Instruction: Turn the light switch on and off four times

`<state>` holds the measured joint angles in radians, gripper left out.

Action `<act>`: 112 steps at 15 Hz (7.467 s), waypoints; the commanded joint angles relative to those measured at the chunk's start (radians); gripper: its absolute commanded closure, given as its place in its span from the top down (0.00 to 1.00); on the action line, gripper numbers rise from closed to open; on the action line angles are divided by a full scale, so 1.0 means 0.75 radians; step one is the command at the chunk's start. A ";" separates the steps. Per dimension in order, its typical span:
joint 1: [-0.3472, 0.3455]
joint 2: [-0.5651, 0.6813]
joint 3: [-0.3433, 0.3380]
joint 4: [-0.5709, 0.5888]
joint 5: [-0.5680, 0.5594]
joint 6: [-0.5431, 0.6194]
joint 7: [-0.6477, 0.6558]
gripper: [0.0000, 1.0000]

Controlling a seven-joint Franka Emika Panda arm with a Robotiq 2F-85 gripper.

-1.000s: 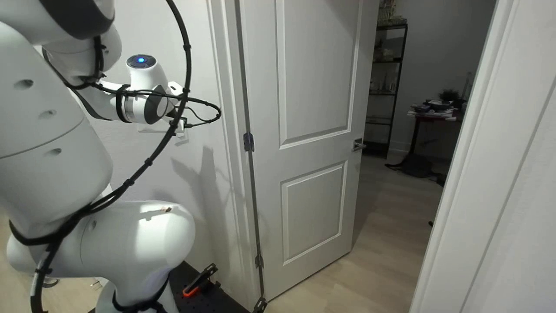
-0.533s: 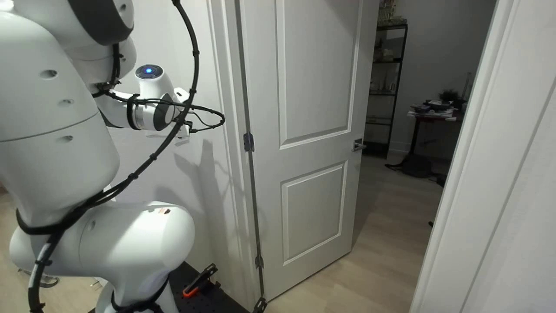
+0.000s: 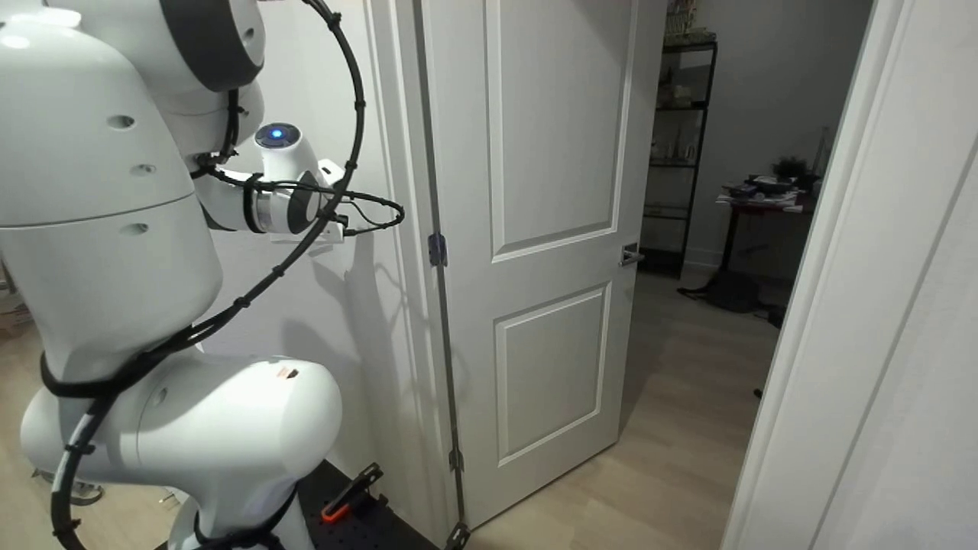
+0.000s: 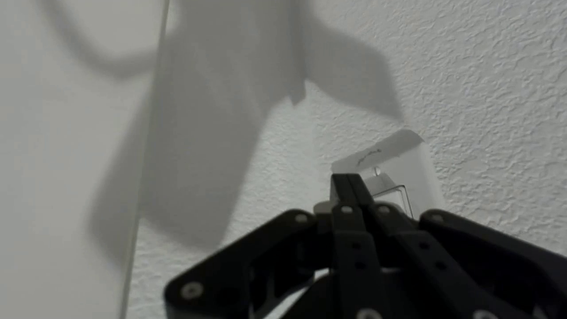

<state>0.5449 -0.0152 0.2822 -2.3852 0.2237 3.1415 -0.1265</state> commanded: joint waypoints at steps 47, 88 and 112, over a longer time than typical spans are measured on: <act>-0.159 -0.804 -0.111 -0.118 0.078 -1.320 -0.017 1.00; -0.079 -0.144 0.090 -0.072 0.041 -0.001 0.053 0.00; -0.121 0.121 0.130 0.152 -0.077 0.218 0.306 0.00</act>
<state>0.4784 0.0640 0.3606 -2.2967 0.1948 3.2913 0.0529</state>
